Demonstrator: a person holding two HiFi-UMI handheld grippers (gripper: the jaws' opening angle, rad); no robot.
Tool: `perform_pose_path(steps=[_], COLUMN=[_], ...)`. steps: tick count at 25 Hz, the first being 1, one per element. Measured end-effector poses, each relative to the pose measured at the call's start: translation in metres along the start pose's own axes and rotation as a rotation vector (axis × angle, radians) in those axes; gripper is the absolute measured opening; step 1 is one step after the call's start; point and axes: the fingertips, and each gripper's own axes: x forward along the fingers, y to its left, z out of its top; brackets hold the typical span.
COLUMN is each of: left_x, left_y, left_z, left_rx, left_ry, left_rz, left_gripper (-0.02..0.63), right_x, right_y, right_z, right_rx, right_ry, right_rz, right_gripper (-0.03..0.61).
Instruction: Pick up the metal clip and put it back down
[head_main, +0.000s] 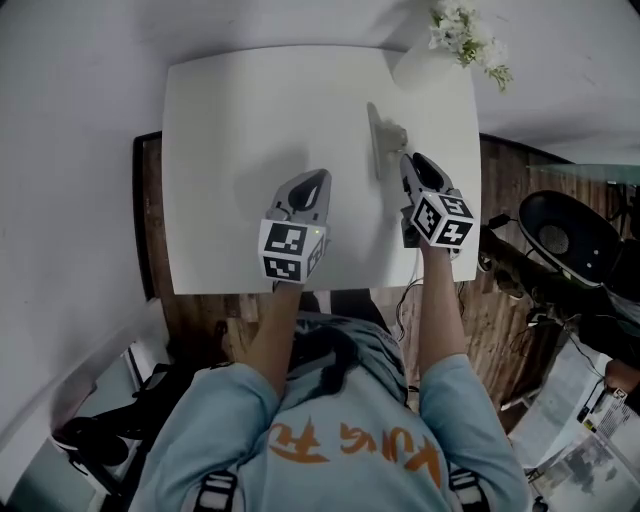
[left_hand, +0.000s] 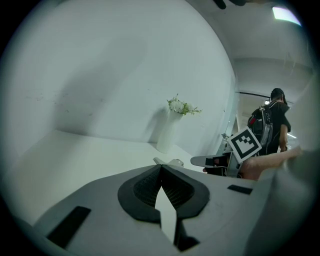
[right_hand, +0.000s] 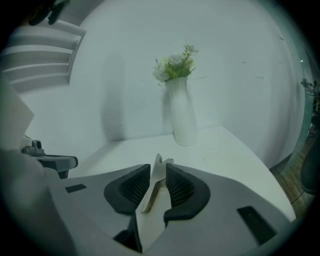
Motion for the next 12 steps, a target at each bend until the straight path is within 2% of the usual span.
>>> perform_pose_path(steps=[3,6,12], left_x=[0.004,0.003,0.003], left_y=[0.012,0.023,0.026], left_z=[-0.009,-0.017,-0.03], left_rx=[-0.016,-0.027,-0.039], left_ry=[0.021,0.038,0.057], left_rz=[0.034,0.063,0.07], left_gripper=[0.025,0.025,0.025], right_x=[0.02,0.035,0.06], right_y=[-0.01,-0.012,-0.012], right_z=[-0.01,-0.016,-0.022], right_rx=[0.028,0.049,0.077], right_ry=[0.036,0.057,0.085], right_rz=[-0.003,0.015,0.04], right_gripper=[0.153,0.16,0.153])
